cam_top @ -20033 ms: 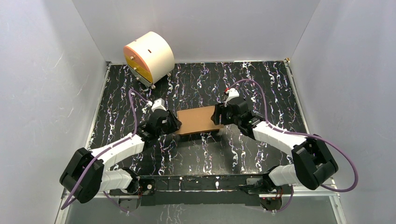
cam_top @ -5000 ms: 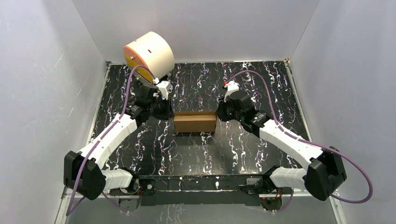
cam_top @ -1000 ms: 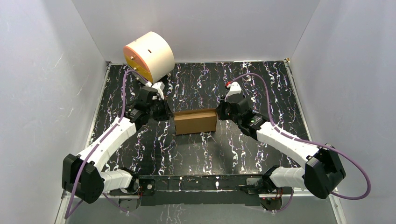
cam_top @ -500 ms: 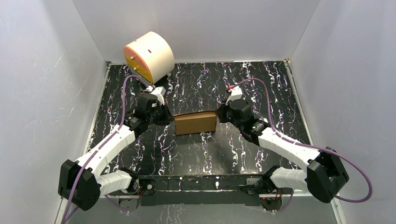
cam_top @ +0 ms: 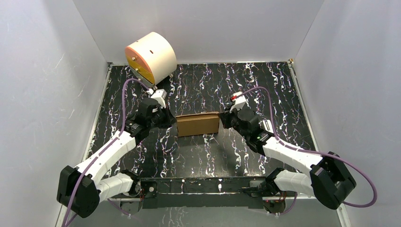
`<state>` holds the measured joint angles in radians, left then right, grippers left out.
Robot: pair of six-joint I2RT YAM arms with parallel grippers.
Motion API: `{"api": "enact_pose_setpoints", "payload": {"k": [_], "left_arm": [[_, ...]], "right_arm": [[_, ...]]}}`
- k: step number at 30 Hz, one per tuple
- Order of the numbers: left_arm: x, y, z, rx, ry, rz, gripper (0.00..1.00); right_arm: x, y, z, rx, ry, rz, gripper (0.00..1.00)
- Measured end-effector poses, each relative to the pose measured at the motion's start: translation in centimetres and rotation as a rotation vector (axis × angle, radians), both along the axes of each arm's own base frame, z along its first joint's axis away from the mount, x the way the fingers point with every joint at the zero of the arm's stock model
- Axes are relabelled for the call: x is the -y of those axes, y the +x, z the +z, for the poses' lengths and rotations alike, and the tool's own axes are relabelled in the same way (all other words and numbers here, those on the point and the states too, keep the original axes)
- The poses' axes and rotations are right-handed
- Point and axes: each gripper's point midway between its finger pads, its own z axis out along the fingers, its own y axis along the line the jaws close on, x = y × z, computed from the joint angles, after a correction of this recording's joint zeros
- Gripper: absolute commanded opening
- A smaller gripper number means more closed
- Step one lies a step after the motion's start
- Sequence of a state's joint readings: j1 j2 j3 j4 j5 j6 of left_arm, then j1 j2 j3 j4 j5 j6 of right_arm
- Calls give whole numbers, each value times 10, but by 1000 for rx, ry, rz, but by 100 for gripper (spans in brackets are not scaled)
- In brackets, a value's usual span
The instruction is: Fold the paper box
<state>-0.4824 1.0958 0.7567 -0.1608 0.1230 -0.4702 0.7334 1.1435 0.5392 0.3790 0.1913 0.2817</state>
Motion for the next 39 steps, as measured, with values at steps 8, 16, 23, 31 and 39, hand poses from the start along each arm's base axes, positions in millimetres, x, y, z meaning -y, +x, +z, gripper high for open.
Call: {"api": "enact_pose_setpoints", "payload": {"k": [8, 16, 23, 31, 39], "left_arm": [[-1, -10, -1, 19, -21, -7, 9], [-2, -19, -7, -3, -24, -16, 31], [-7, -30, -7, -19, -23, -9, 50], [-11, -25, 23, 45, -72, 50, 62], [-23, -7, 31, 50, -94, 212, 57]], "right_arm": [[0, -11, -1, 13, -2, 49, 24], [-2, -23, 0, -3, -6, 90, 40], [-2, -26, 3, -36, -32, 101, 57], [1, -23, 17, -31, -36, 79, 73], [8, -12, 31, -10, -16, -7, 66]]}}
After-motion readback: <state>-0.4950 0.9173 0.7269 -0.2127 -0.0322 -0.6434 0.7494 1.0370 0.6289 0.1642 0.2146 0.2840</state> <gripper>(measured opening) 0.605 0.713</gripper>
